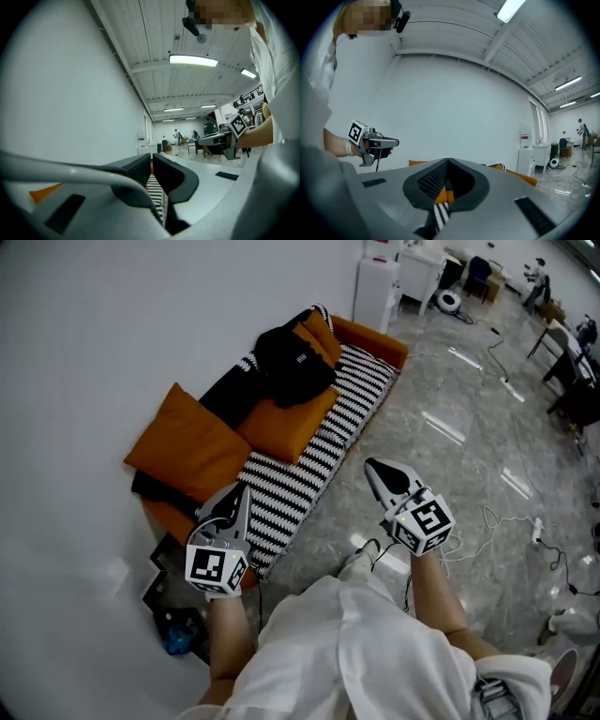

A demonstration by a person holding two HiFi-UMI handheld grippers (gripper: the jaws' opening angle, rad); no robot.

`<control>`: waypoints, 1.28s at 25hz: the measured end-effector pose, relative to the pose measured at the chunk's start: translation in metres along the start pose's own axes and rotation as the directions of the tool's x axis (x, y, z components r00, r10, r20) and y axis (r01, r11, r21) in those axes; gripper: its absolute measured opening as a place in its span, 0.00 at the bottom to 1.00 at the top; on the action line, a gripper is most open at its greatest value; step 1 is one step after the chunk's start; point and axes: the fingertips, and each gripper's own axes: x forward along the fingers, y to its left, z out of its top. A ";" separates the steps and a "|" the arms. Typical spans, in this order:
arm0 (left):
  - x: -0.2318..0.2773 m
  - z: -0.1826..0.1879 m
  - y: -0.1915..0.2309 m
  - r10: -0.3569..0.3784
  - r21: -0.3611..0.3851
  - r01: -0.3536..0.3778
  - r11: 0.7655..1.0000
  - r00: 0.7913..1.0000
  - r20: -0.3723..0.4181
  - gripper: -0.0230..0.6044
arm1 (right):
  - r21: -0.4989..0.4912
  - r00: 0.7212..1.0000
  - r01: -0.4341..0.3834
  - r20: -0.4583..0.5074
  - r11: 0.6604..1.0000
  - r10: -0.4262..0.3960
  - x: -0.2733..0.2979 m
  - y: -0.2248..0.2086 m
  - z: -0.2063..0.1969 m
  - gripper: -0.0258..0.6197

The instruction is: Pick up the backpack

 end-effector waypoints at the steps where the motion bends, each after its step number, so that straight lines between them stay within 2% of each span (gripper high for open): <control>1: 0.001 -0.001 0.000 0.000 -0.003 0.000 1.000 1.000 -0.003 0.09 | 0.010 1.000 -0.004 0.005 1.000 0.004 0.000 -0.002 -0.001 0.07; 8: 0.024 -0.008 -0.002 -0.013 -0.030 0.013 0.999 1.000 -0.015 0.09 | 0.003 1.000 -0.026 -0.012 1.000 0.026 0.011 -0.017 -0.010 0.07; 13: 0.063 -0.013 -0.010 -0.035 -0.034 0.033 0.999 0.999 -0.036 0.09 | 0.011 0.999 -0.034 -0.026 0.999 0.034 0.023 -0.047 -0.018 0.07; 22: 0.173 -0.004 -0.027 -0.067 -0.045 0.065 0.997 0.997 -0.034 0.09 | 0.021 0.999 -0.027 -0.025 0.999 0.027 0.043 -0.147 -0.016 0.07; 32: 0.301 0.015 -0.084 -0.123 -0.054 0.122 0.991 0.992 -0.007 0.09 | 0.013 0.999 -0.026 -0.023 1.000 0.026 0.027 -0.263 -0.010 0.07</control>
